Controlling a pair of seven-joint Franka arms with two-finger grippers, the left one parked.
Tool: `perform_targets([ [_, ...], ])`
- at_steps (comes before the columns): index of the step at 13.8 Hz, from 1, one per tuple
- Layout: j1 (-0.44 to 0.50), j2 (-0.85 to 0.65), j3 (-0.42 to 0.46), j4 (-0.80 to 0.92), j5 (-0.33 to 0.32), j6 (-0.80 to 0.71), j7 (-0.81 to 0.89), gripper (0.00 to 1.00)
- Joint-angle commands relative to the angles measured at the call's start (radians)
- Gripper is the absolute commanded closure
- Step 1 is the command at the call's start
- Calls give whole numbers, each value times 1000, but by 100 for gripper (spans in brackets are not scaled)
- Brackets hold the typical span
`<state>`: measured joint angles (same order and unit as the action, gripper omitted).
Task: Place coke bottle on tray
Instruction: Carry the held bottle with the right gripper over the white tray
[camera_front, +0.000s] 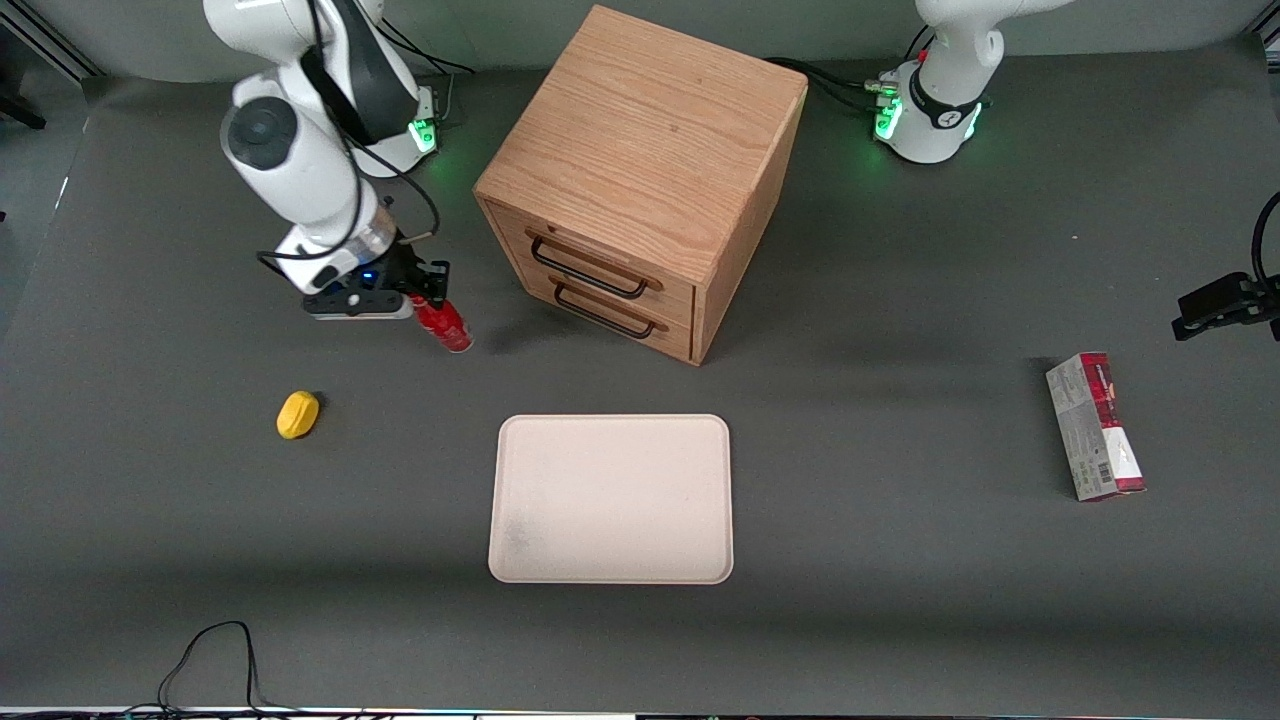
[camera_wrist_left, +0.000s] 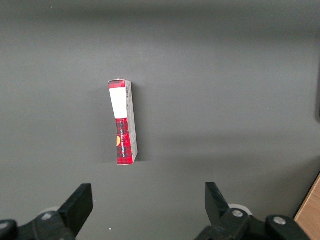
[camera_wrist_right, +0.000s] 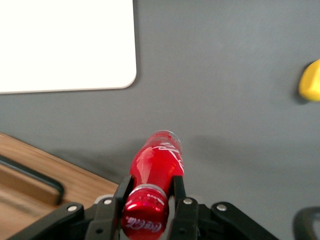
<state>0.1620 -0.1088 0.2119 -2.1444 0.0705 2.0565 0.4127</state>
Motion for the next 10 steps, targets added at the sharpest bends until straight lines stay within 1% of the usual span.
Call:
perform_targets([
  [1,-47,173,1,420,-27,-285,-3,100],
  [4,-50,360,4,809,-95,-508,-2,100],
  [6,-49,472,9,1031,-107,-571,0,100],
  [8,-44,572,27,1174,-132,-575,0,100],
  [9,-44,612,56,1205,-155,-559,-2,100],
  [10,-44,651,90,1230,-193,-512,0,100],
])
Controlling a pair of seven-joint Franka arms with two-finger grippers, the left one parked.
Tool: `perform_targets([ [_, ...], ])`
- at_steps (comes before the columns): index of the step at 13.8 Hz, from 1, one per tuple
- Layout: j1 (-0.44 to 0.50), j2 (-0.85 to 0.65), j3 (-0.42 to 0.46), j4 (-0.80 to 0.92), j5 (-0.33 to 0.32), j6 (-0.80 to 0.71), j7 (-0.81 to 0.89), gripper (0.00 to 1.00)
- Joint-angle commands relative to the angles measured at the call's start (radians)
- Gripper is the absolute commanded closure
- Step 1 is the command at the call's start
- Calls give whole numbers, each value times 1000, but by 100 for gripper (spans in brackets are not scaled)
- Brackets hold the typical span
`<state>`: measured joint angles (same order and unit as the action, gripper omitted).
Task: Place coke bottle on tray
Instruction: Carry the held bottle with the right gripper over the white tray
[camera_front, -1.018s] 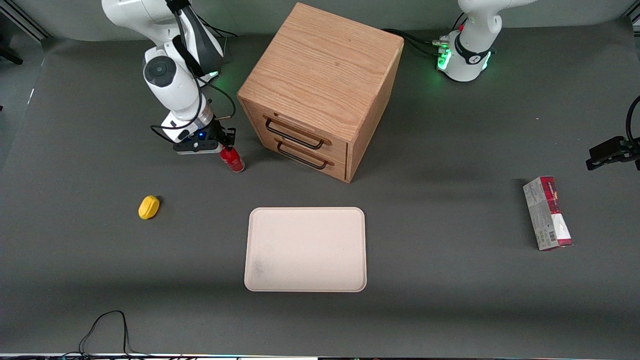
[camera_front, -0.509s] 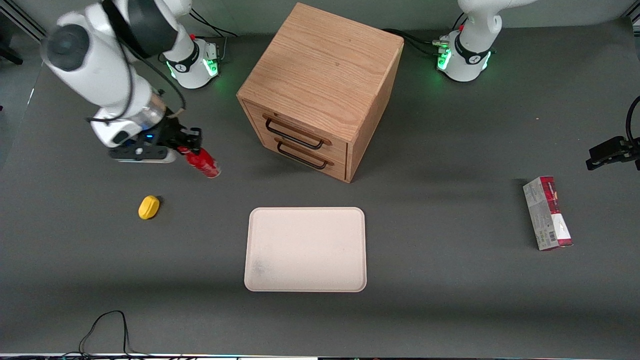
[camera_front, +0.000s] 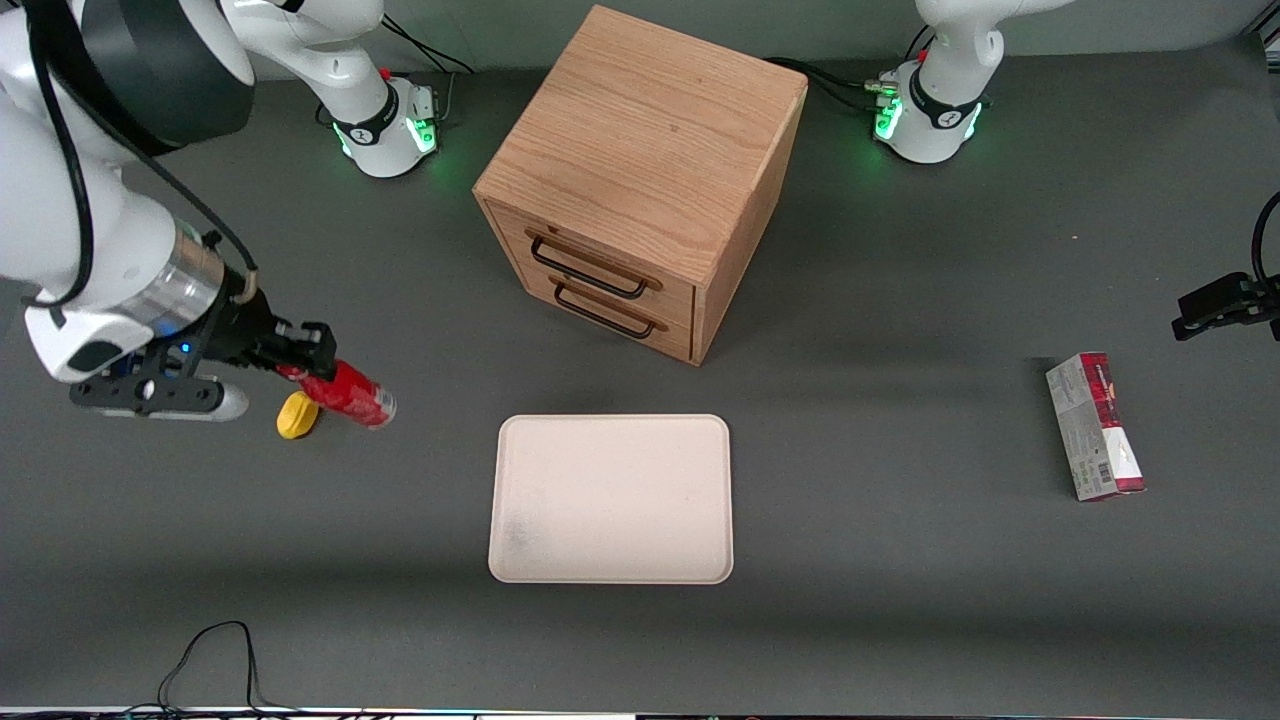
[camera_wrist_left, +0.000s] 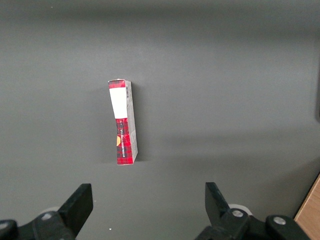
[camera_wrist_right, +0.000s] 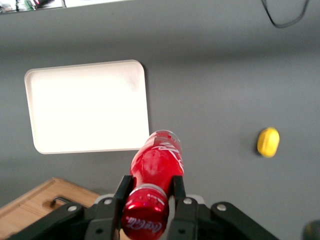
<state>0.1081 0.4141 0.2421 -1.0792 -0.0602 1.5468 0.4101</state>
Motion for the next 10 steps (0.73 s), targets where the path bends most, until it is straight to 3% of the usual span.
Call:
perform_targets([
  [1,10,161,90,168,-87,71,16,100],
  [7,24,342,118,128,-133,359,13,100],
  [10,45,397,120,52,-239,443,24,100],
])
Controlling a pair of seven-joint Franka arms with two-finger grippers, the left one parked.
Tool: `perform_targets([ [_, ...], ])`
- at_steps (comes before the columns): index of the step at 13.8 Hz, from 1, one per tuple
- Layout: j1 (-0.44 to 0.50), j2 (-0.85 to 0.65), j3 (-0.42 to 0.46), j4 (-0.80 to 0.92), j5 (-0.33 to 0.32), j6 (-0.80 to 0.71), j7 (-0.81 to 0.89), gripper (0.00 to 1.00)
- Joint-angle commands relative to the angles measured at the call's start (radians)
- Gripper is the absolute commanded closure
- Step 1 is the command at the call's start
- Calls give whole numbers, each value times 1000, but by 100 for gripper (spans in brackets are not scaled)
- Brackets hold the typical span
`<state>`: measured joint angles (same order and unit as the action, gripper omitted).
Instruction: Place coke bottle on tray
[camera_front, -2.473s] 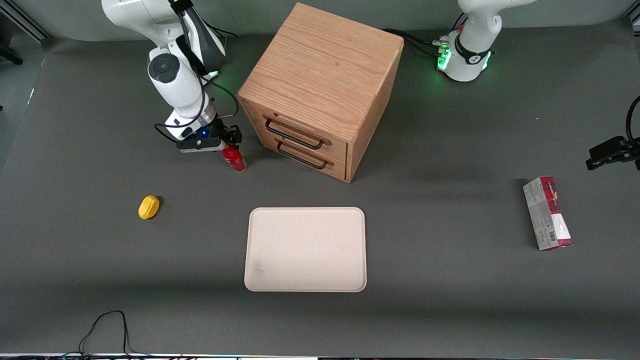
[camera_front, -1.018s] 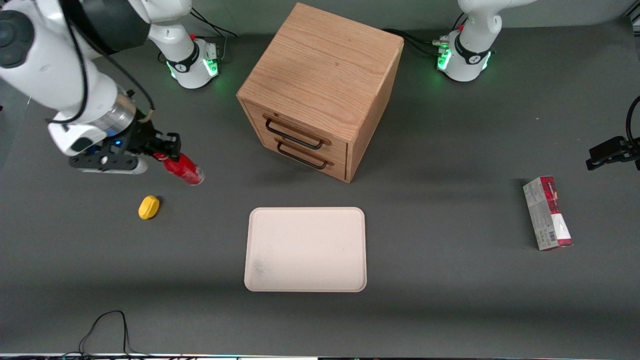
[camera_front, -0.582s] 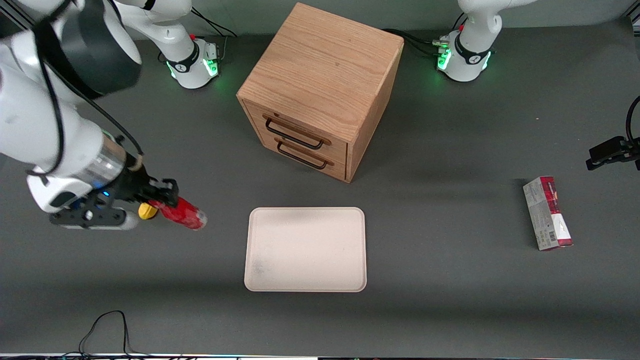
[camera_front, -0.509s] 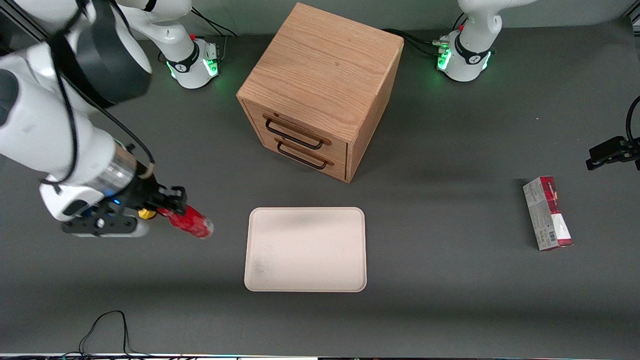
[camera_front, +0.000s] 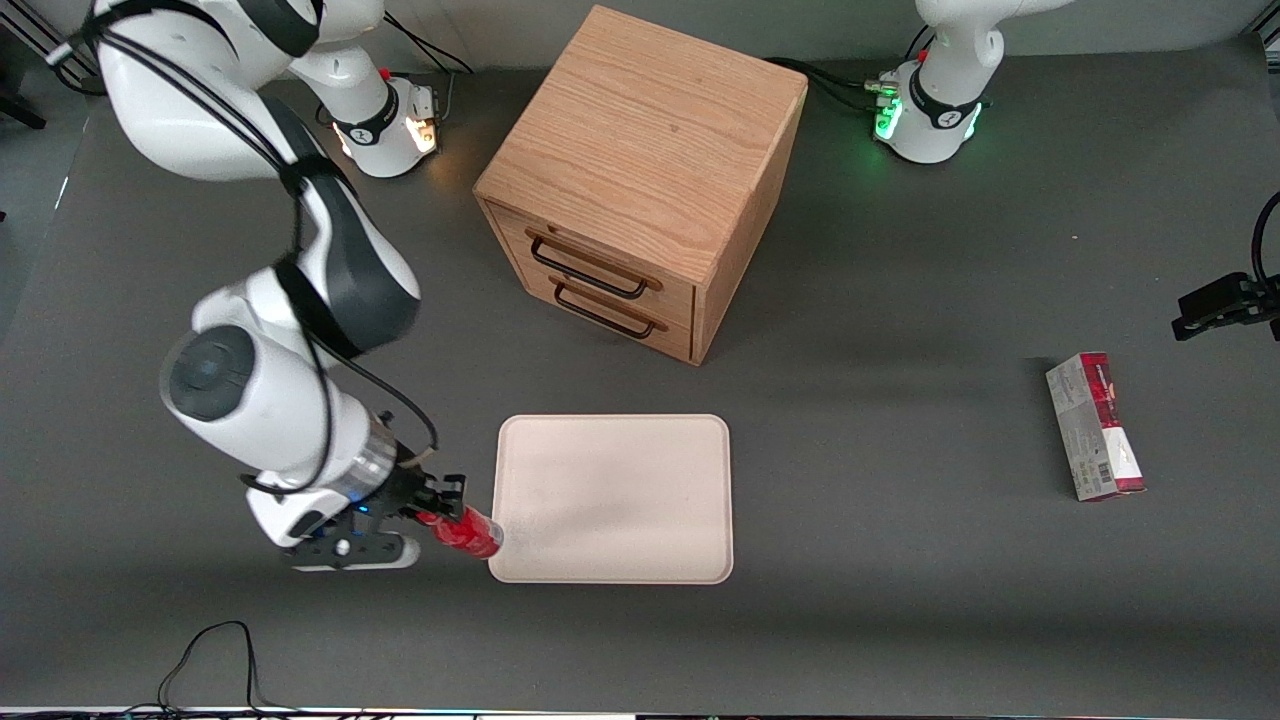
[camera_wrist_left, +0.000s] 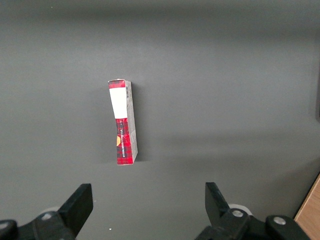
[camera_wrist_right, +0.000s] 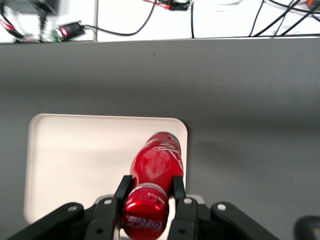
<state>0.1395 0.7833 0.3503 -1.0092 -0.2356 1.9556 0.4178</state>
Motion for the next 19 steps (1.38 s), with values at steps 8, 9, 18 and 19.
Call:
perform_targets([
  [8,15,77,9,-108,-68,161,18,100],
  [9,15,79,9,-111,-68,163,18,100],
  [18,9,59,7,-143,-71,243,61,0],
  [19,9,39,4,-146,-71,236,58,0],
])
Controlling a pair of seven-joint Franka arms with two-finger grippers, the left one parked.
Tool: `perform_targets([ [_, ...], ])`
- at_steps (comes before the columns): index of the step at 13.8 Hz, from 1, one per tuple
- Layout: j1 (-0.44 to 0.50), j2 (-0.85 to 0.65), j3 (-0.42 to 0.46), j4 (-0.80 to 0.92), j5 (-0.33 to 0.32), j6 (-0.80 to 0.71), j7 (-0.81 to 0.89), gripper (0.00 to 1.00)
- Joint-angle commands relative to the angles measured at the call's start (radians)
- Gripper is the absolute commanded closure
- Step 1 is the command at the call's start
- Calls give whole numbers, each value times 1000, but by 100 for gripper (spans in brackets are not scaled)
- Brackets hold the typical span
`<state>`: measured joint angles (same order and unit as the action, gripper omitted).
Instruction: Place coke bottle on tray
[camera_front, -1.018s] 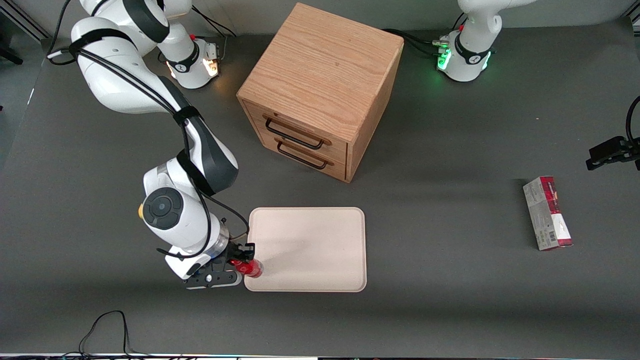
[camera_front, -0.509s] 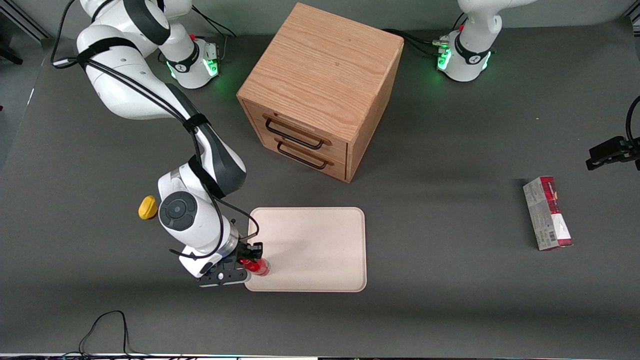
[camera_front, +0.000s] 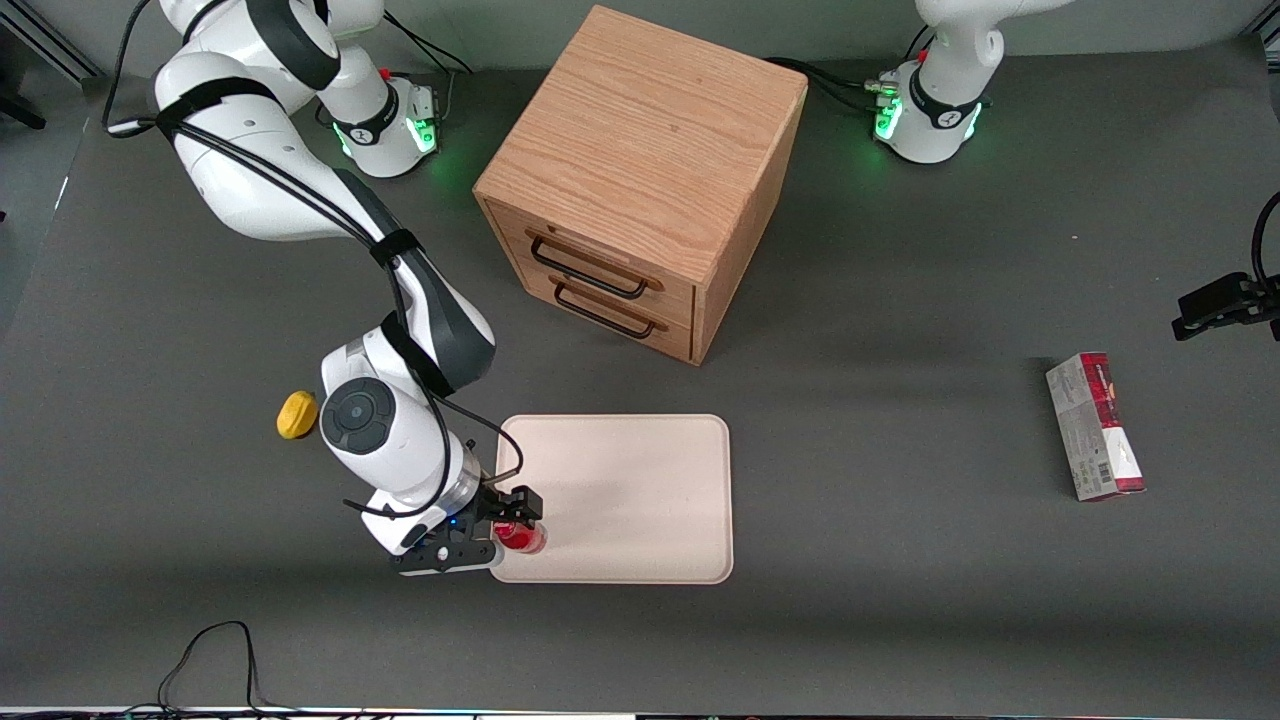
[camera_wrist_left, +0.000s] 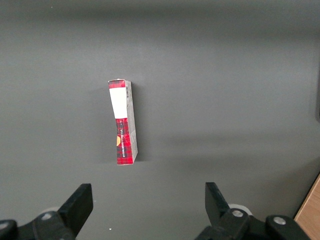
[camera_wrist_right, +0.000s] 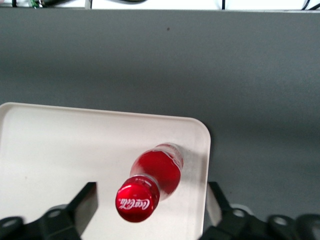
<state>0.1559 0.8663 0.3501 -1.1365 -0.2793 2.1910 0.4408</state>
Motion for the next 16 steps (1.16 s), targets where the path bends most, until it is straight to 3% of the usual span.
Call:
perform_targets([
  [1,-7,-64,-2,-20,-28,-11,26,0],
  [5,-12,-211,-51,-72,9,-201,-54,0],
  [8,1,-395,-228,-188,220,-313,-256,0],
  [10,2,-557,-328,-311,302,-403,-371,0],
  [13,31,-803,-436,-498,330,-454,-407,0],
  [16,48,-911,-474,-522,321,-577,-404,0],
])
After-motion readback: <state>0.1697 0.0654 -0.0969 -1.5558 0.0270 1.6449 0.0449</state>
